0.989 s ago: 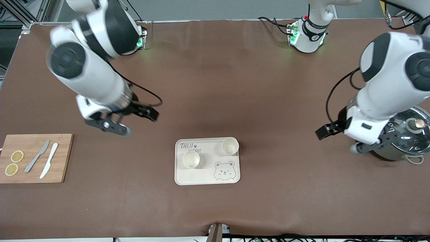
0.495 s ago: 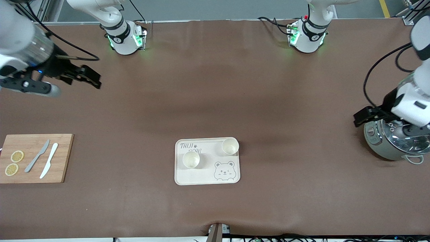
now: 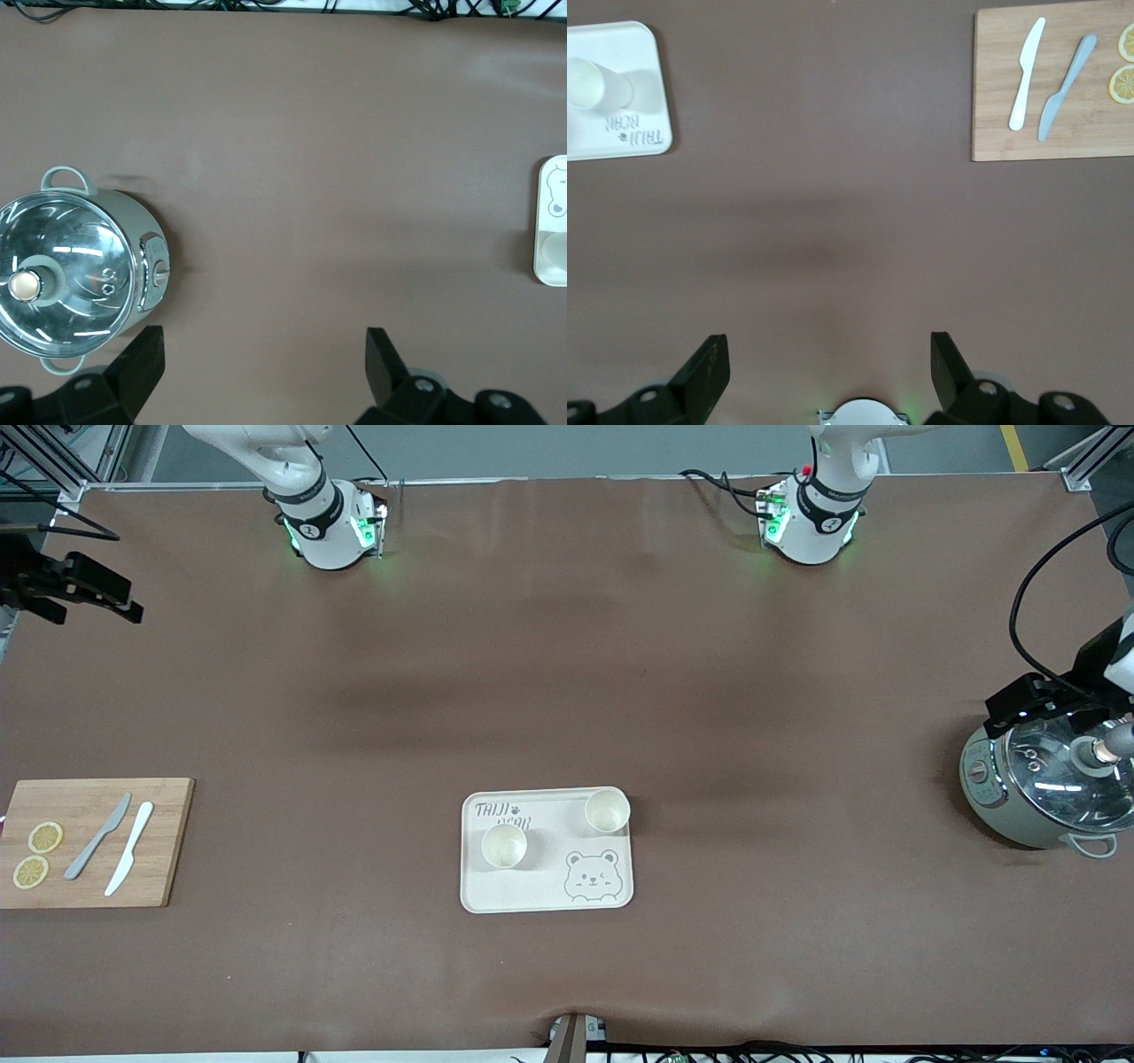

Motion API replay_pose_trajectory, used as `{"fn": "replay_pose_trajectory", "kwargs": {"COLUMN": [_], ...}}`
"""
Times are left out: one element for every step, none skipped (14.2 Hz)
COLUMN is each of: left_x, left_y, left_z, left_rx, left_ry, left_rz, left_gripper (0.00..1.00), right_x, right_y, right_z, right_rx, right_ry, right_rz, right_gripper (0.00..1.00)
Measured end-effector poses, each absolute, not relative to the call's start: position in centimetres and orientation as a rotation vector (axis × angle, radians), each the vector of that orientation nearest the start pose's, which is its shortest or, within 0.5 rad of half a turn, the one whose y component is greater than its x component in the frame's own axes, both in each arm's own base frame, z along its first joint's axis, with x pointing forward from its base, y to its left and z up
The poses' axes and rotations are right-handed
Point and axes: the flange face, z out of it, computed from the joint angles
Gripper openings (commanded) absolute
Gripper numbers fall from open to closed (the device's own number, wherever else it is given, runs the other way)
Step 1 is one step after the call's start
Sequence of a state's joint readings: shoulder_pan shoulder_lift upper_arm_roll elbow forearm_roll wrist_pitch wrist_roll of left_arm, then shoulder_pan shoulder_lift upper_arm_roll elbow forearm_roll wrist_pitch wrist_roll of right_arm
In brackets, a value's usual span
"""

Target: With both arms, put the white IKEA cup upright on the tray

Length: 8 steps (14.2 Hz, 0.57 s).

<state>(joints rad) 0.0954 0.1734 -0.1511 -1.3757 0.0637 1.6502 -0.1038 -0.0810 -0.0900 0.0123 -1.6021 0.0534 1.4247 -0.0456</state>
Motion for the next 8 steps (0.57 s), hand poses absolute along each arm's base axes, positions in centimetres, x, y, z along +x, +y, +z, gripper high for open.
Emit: {"fn": "replay_pose_trajectory", "kwargs": {"left_x": [61.5,61.6,61.5,61.5,61.4,61.3,61.3,61.2], "left_y": [-1.8,-1.7,-1.7,-1.7,-1.5,-1.1,-0.8,-0.7], "left_z": [62.6,62.8,63.2,63.4,63.6,63.7,63.8,63.8], "left_rx": [-3.106,-3.107,-3.114,-3.124,-3.129,-3.13,-3.13,-3.13], "left_ry": [-0.081,-0.083,-0.084,-0.088,-0.096,-0.105,-0.113,-0.117], "left_rz": [-0.17,-0.176,-0.187,-0.191,-0.186,-0.177,-0.171,-0.169], "left_gripper": [1.0,1.0,1.0,1.0,1.0,1.0,1.0,1.0], "right_x": [51.1,51.3,51.5,51.6,51.6,51.6,51.5,51.3], "right_y": [-3.7,-4.3,-4.7,-5.0,-5.3,-5.5,-5.5,-5.6], "right_z": [63.7,62.6,61.5,60.7,60.4,60.6,61.0,61.4], "right_rx": [-3.079,-3.078,-3.077,-3.077,-3.077,-3.078,-3.079,-3.082], "right_ry": [0.014,0.001,-0.012,-0.022,-0.026,-0.028,-0.03,-0.032], "right_rz": [0.135,0.135,0.131,0.128,0.124,0.114,0.1,0.087], "right_gripper": [1.0,1.0,1.0,1.0,1.0,1.0,1.0,1.0]}}
